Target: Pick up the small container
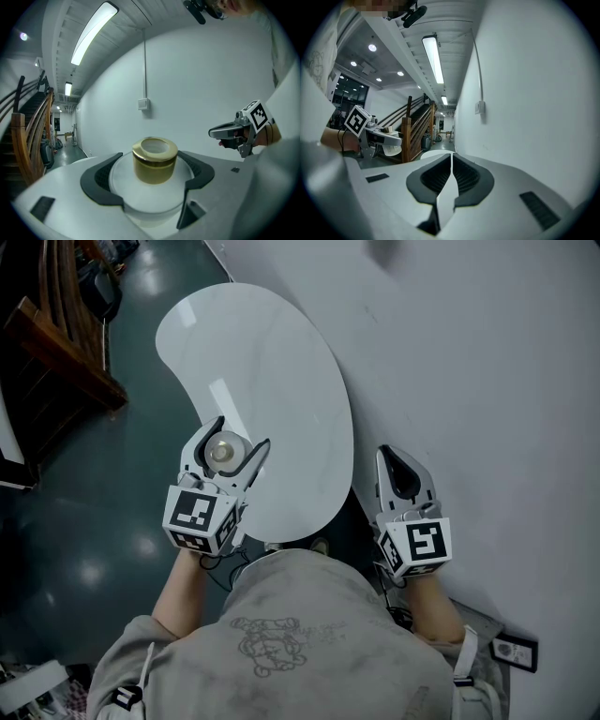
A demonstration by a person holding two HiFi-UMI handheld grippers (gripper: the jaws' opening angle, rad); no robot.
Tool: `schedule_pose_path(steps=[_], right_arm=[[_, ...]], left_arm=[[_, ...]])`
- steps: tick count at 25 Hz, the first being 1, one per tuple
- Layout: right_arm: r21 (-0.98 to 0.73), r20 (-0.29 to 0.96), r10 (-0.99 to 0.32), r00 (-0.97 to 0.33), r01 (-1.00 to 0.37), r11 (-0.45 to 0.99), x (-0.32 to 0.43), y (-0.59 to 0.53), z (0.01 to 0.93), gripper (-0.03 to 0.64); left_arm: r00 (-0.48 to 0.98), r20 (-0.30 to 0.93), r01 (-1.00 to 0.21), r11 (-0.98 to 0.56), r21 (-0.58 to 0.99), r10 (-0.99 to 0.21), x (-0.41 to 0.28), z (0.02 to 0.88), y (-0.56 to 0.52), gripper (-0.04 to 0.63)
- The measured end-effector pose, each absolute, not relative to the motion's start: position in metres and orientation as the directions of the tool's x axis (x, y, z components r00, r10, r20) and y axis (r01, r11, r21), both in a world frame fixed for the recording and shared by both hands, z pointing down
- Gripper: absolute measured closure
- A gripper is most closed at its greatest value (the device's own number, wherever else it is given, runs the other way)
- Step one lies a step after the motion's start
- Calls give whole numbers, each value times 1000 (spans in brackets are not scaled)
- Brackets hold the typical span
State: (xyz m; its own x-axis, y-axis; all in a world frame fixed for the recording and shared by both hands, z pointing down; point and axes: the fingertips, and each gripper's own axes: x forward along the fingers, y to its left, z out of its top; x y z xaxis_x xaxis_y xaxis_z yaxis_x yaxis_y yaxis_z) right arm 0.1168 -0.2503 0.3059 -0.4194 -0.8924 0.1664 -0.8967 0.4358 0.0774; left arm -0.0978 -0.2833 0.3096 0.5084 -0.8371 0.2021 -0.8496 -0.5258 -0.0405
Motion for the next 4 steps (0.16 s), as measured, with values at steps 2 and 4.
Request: schedule_pose_path(steps=[2, 4], right_arm=[[75, 167, -892, -421, -896, 437, 117, -251, 305, 583], [71, 168, -891, -423, -896, 439, 116, -251, 304, 583]], left_arm=[[502, 195, -855, -518, -40, -843, -99, 307, -284, 241], [498, 190, -857, -513, -41, -846, -100, 304, -285, 241]])
